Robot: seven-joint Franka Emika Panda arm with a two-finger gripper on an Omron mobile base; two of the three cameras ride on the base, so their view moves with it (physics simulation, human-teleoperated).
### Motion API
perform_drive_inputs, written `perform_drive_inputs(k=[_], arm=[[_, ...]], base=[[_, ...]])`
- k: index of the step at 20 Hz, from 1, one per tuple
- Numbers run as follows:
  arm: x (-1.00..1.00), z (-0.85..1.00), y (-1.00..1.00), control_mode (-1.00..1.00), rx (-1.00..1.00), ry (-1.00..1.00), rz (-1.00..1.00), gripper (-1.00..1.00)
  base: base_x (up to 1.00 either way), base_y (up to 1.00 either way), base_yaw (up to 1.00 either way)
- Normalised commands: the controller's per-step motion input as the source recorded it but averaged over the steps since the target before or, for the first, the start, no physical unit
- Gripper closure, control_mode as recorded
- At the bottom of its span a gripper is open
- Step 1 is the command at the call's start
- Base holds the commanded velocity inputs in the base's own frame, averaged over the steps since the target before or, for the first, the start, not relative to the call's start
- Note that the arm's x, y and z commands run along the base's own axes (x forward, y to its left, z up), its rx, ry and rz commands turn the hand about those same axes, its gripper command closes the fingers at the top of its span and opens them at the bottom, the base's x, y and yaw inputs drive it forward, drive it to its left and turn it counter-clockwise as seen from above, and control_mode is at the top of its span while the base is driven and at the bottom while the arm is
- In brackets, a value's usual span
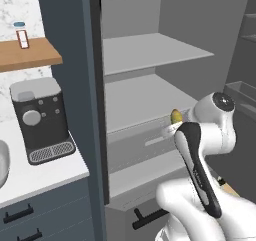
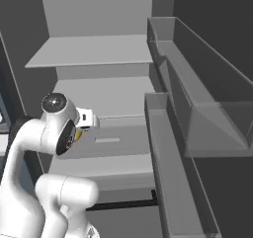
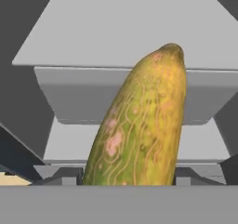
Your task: Place one cucumber and one fish in each tupperware on the nearby counter, to pack two identical lunches.
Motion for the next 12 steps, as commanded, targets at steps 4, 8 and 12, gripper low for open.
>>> perform_drive_inputs(k=[4,8,12], arm=[[-0.98,0.29,0.00,-1.00,-0.09,-0.02,0.00,1.00],[-0.68,0.00,0.00,-1.00,-0.18,0.04,-0.14,1.00],[-0.62,-0.16,0.00,-1.00,-0.07,0.01,-0.10,1.00]], base=[[0.00,0.00,0.00],[0.00,0.00,0.00],[0.00,0.00,0.00]])
